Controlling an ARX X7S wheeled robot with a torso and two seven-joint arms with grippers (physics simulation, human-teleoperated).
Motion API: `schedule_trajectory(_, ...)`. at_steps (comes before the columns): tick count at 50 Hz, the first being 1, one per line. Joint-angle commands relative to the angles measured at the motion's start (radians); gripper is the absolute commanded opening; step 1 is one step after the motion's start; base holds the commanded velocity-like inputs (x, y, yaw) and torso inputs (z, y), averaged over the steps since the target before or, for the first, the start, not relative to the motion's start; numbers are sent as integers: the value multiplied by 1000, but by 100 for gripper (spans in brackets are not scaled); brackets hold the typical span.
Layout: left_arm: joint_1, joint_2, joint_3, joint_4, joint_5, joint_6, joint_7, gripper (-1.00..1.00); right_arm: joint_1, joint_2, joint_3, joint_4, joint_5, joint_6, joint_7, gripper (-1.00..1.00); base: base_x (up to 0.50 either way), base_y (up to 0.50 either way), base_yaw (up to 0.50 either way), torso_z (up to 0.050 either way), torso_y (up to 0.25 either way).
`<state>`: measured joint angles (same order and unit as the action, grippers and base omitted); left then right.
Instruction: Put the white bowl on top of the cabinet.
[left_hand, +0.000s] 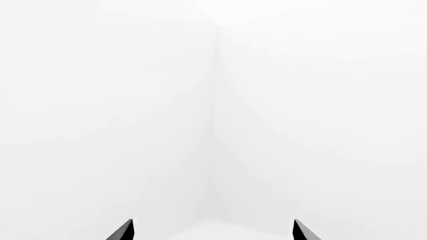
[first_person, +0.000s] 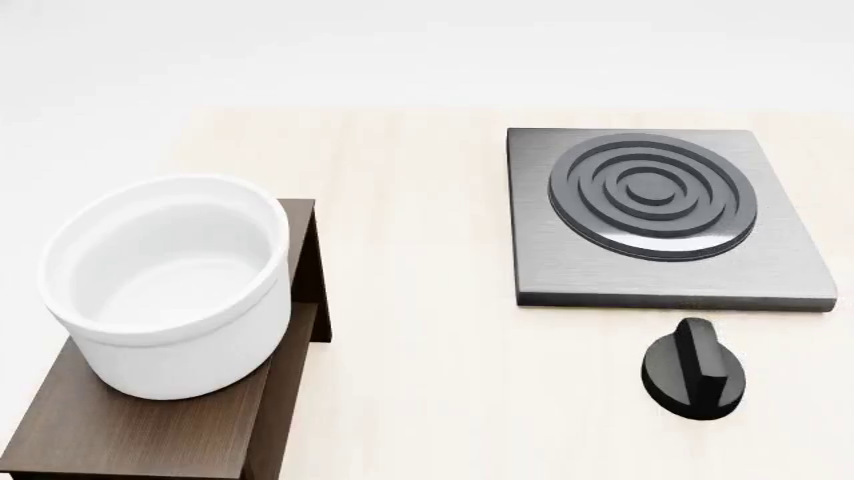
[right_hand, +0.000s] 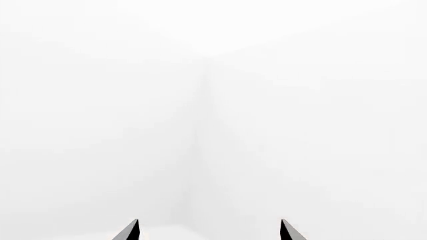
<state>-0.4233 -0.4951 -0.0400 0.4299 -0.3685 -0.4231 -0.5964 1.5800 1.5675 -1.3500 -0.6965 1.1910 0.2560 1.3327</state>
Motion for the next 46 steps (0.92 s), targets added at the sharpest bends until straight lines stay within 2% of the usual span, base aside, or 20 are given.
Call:
schedule_trajectory(1, 4, -11, -14, 16, -4, -4, -5, 100, 27, 3, 35, -22, 23, 62, 33, 100, 0, 0, 0, 0, 0)
schedule_trajectory(39, 11, -32, -47, 22, -11, -18, -21, 100, 96, 3, 132, -42, 131, 211, 152, 100, 0, 0, 0, 0, 0)
schedule_trajectory(41, 11, -30, -41, 15, -6, -12, -20, 100, 81, 3, 118, -35, 117, 189, 145, 100, 0, 0, 0, 0, 0)
schedule_trajectory(44, 6, -9, 0, -26, -2, 6, 2, 100, -15, 3, 25, 18, 30, 40, 60, 100, 0, 0, 0, 0, 0)
schedule_trajectory(45, 4, 16, 23, -64, -20, 19, 29, 100, -71, 3, -31, 61, 3, -69, 34, 100, 0, 0, 0, 0, 0)
schedule_trajectory(46, -9, 63, 104, -192, 8, 55, 71, 100, -194, -10, -146, 158, -38, -219, -40, 100, 0, 0, 0, 0, 0)
